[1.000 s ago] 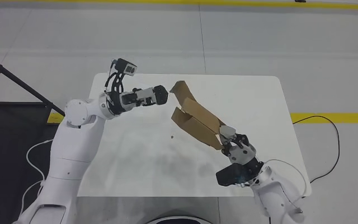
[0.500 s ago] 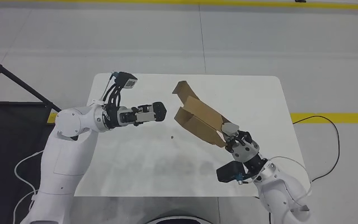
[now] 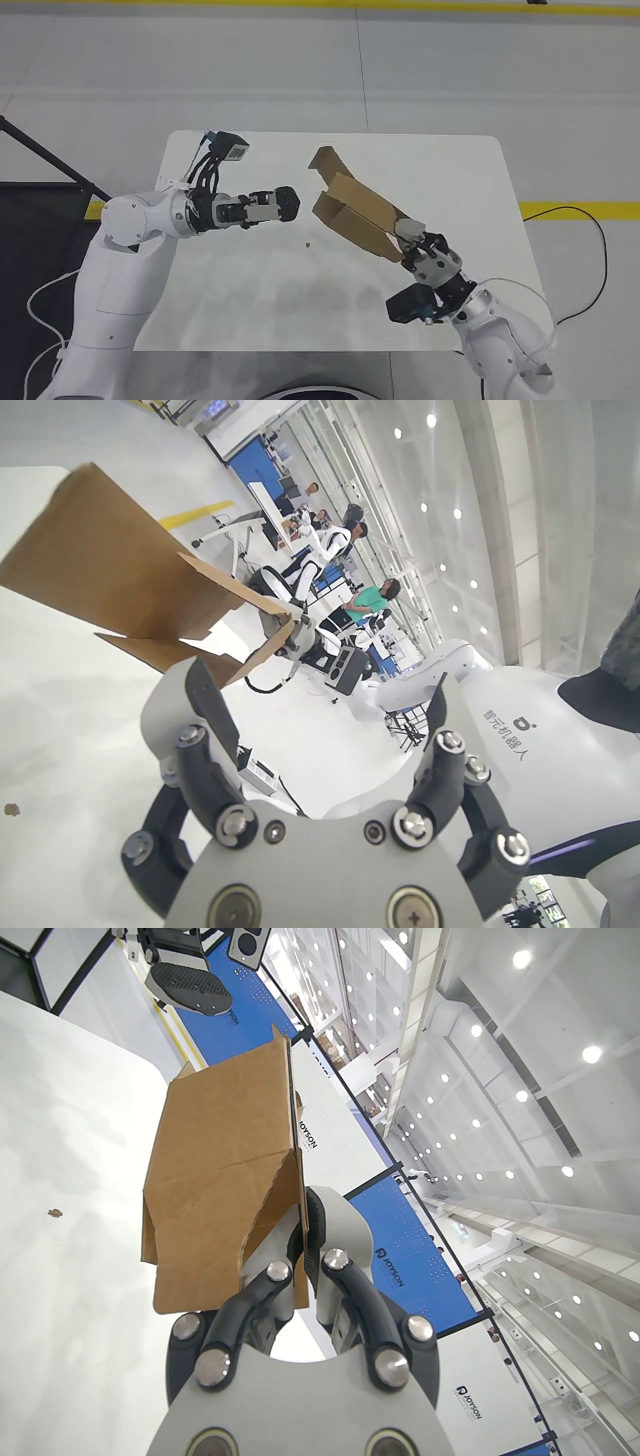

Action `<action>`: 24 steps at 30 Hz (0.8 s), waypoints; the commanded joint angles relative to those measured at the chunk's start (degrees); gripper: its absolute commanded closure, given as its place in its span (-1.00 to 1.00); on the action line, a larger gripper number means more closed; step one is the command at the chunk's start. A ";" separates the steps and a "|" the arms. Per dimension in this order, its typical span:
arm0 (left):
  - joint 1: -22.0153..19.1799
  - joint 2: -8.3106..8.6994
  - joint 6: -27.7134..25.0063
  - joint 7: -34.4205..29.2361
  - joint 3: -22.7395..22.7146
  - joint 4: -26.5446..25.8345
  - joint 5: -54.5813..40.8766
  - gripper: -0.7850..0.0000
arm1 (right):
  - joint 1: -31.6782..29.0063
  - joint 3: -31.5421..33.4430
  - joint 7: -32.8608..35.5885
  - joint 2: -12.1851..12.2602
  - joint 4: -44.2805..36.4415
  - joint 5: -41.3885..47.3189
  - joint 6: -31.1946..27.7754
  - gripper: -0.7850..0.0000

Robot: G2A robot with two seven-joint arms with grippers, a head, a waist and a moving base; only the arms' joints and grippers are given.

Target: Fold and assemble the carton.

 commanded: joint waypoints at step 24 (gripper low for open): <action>-3.32 9.38 -14.96 10.70 12.27 -3.80 15.64 -1.00 | 3.88 0.93 0.68 0.66 2.91 9.89 -14.83 1.00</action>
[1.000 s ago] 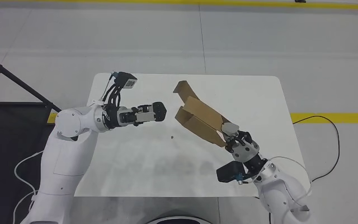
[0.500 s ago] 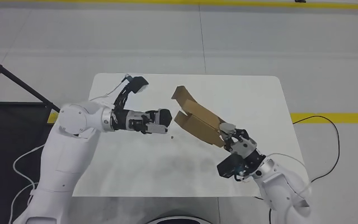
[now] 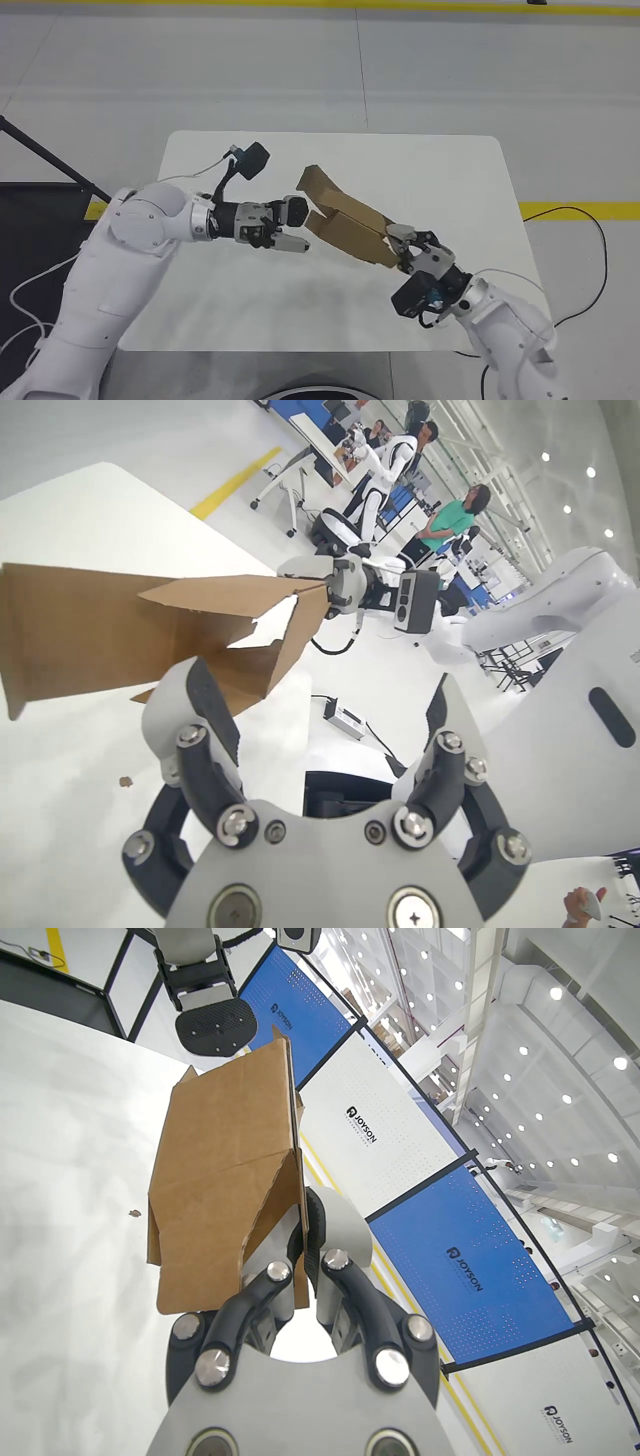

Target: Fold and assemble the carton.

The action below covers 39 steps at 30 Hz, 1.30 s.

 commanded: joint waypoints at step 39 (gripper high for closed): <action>-2.63 6.43 -10.60 10.64 10.55 4.70 1.96 -1.00 | 2.72 -1.43 1.62 0.90 1.19 2.59 -6.75 1.00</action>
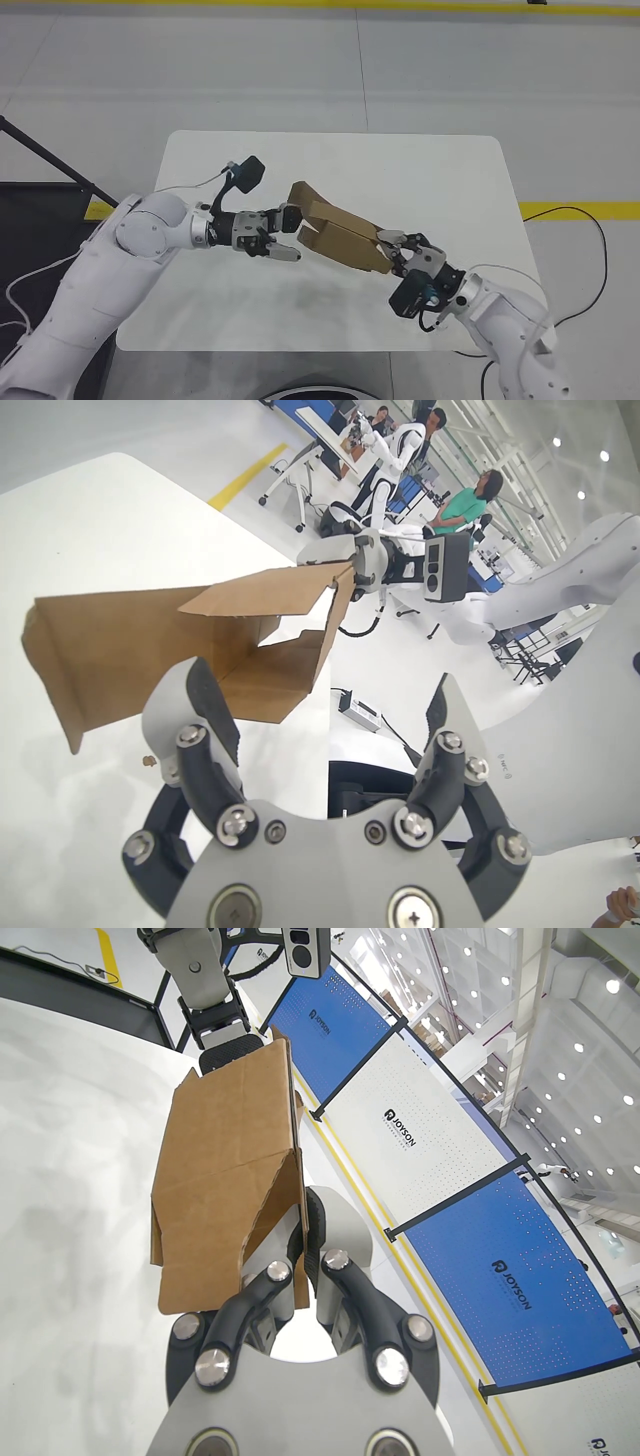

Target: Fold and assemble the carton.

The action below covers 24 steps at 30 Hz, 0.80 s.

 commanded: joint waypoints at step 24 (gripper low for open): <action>-9.37 4.25 -11.14 11.18 15.46 2.30 7.81 -1.00 | 2.21 -2.56 0.43 0.48 1.01 0.89 -0.78 1.00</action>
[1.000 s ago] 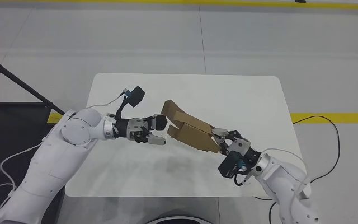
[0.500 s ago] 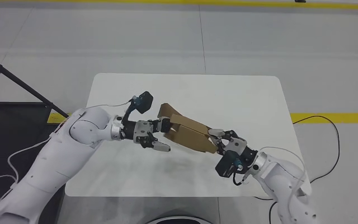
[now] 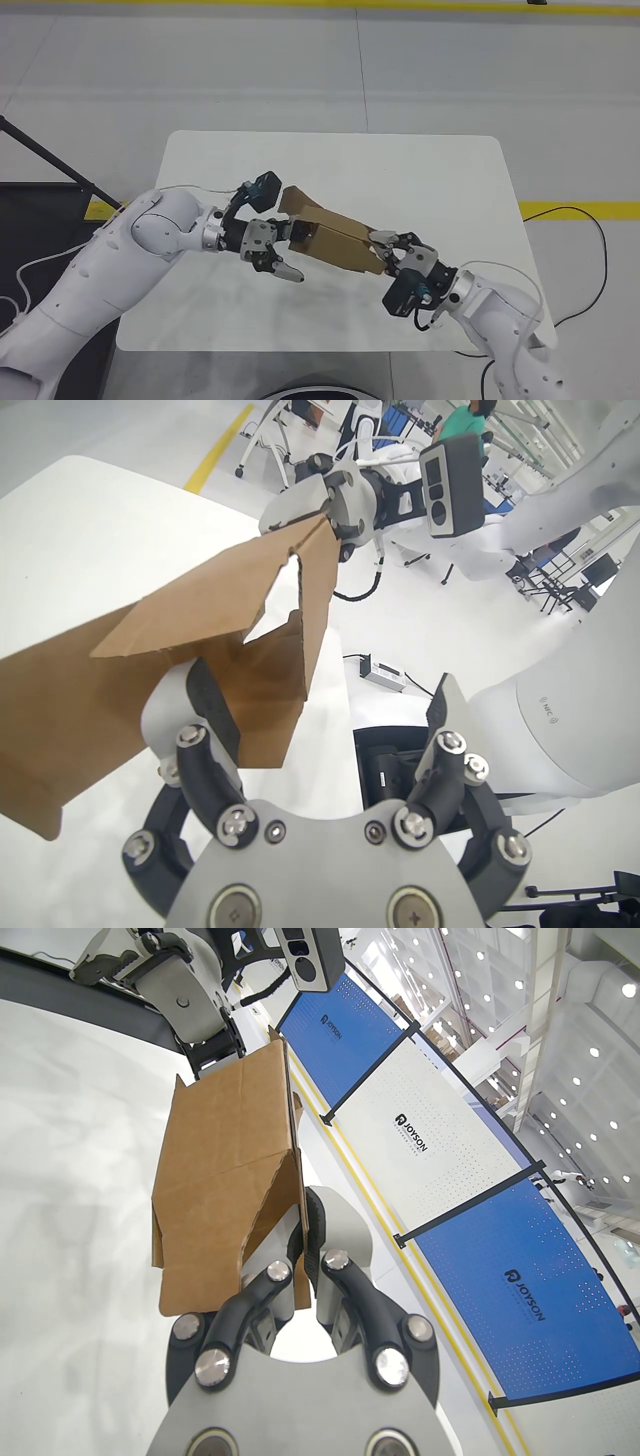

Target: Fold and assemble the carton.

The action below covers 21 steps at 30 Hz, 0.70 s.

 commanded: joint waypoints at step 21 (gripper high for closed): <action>-0.39 -1.82 0.00 2.26 0.61 0.69 0.88 0.06 | 0.61 -1.17 0.12 0.51 0.29 -0.07 0.22 1.00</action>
